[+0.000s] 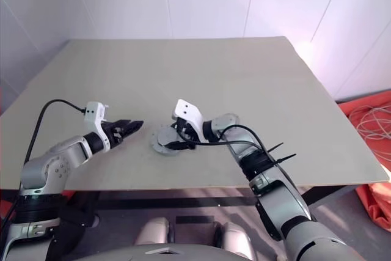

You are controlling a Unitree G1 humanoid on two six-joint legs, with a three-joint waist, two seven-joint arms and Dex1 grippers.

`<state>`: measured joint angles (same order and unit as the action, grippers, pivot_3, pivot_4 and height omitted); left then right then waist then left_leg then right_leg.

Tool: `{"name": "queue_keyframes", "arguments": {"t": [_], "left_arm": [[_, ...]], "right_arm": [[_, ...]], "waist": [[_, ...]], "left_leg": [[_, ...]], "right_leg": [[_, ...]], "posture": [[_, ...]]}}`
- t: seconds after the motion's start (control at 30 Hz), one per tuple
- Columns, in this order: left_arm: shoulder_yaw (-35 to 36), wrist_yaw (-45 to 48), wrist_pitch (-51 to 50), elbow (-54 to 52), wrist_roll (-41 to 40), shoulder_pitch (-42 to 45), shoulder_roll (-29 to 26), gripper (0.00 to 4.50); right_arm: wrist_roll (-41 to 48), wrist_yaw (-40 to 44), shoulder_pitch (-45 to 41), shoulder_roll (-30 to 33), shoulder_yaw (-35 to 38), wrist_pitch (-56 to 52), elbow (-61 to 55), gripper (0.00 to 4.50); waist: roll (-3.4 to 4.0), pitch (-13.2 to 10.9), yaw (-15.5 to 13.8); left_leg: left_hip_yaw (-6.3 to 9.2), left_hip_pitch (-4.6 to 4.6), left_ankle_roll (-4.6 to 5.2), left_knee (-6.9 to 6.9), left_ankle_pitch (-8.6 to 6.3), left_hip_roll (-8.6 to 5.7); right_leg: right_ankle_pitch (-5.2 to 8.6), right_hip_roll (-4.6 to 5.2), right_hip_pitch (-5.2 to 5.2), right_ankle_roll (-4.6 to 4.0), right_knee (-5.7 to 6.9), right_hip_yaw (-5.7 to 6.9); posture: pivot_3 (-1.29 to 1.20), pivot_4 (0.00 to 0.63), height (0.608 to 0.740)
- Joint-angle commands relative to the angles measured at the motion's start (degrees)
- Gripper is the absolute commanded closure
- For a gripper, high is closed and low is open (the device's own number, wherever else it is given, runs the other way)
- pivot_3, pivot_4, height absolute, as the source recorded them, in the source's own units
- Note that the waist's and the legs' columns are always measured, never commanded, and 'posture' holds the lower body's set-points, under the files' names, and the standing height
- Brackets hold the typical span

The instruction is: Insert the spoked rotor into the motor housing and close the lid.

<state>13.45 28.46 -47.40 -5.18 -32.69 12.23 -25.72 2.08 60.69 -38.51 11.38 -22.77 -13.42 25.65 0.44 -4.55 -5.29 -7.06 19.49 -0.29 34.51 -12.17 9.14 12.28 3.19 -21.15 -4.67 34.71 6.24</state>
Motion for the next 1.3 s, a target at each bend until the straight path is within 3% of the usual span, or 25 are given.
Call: {"name": "queue_keyframes", "arguments": {"t": [0.03, 0.5, 0.77, 0.83, 1.3], "left_arm": [[1.0, -0.1, 0.6, -2.5, -0.8, 0.1, -0.1, 1.19], [0.8, 0.0, 0.6, -2.1, -0.8, 0.4, -0.1, 1.19], [0.6, 0.0, 0.7, -1.9, -0.7, 0.5, 0.0, 1.19], [0.6, 0.0, 0.7, -1.8, -0.6, 0.6, 0.1, 1.19], [0.6, 0.1, 0.8, -1.6, -0.5, 1.0, -0.1, 1.19]], "right_arm": [[-1.8, -2.6, -1.5, -0.1, 0.4, 0.5, 1.2, 1.43], [0.4, -3.6, -2.9, -0.9, 2.5, -1.5, -2.1, 1.43], [4.5, -1.7, -3.1, -1.4, 4.8, -7.3, -7.3, 1.43], [5.8, -1.1, -3.3, -1.5, 5.4, -9.3, -8.4, 1.43], [2.3, -0.5, -1.5, 0.7, 1.8, -6.0, -6.5, 1.43]], "waist": [[0.01, 0.0, 0.0], [0.04, 0.0, 0.1], [0.03, 0.0, 0.0], [0.04, 0.0, 0.0], [0.03, 0.0, -0.1]], "left_leg": [[0.00, -0.01, -0.02, 0.00, 0.02, 0.01], [-0.03, -0.15, -0.12, -0.04, 0.08, 0.10], [-0.04, 0.43, -0.01, -0.07, 0.01, 0.10], [-0.07, 0.62, 0.02, -0.14, 0.00, 0.10], [-0.13, 0.71, -0.04, -0.18, 0.03, 0.11]], "right_leg": [[0.00, 0.00, 0.00, 0.00, 0.00, 0.00], [0.01, -0.03, 0.06, 0.02, -0.02, 0.04], [-0.03, -0.03, -0.42, -0.06, 0.00, 0.04], [-0.18, -0.03, -0.64, -0.42, -0.01, 0.04], [0.03, -0.03, -0.82, -0.14, 0.01, 0.04]], "posture": [[0.00, 0.000, 0.740], [0.00, 0.000, 0.740], [0.00, 0.000, 0.740], [0.00, 0.000, 0.740], [0.00, 0.000, 0.740]]}}
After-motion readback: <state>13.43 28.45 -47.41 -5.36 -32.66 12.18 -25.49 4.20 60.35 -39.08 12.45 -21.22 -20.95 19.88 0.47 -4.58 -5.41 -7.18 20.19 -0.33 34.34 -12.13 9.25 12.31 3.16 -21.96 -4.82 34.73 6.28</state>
